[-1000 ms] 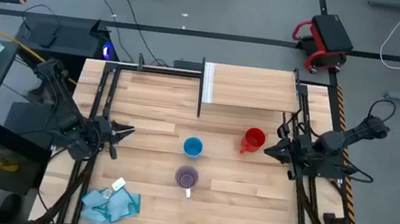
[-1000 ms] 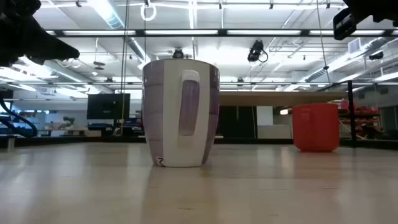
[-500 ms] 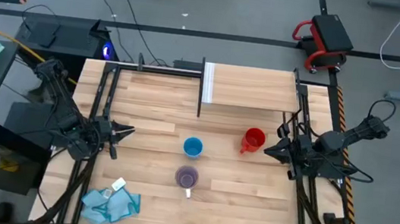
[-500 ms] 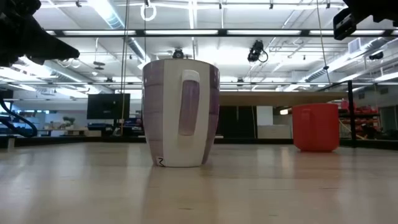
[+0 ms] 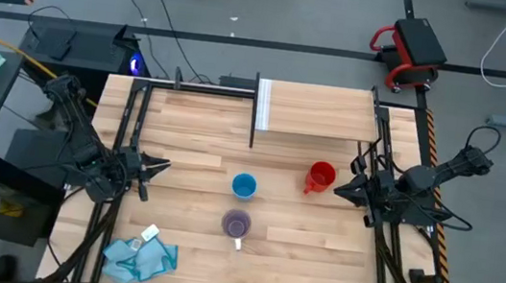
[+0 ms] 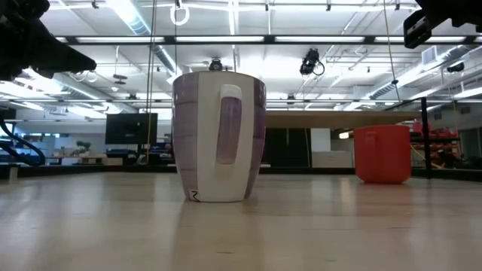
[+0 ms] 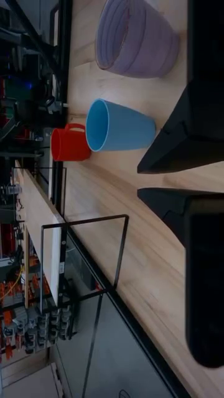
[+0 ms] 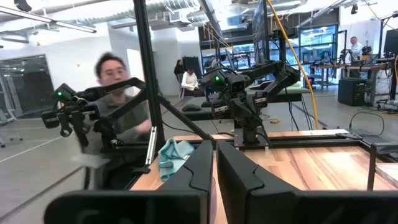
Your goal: Stack small to large cups/mugs on shelf
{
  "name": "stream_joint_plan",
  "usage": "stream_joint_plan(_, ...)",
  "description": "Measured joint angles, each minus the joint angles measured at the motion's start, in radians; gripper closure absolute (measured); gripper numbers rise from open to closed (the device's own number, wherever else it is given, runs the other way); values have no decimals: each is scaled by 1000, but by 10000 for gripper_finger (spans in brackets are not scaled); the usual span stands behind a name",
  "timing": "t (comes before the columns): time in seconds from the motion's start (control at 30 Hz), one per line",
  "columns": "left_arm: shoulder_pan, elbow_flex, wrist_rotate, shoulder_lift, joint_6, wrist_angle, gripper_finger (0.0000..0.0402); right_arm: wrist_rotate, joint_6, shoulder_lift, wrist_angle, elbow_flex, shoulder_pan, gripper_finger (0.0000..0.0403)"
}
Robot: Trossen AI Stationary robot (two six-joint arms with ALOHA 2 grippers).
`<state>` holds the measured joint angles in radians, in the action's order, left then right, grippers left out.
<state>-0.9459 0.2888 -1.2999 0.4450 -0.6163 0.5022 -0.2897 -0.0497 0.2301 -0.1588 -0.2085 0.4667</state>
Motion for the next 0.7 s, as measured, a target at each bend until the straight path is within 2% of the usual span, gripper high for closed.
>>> stream_joint_plan(0.7,0,0,0,0,0,0,345,0,0,0,0,0,0,373)
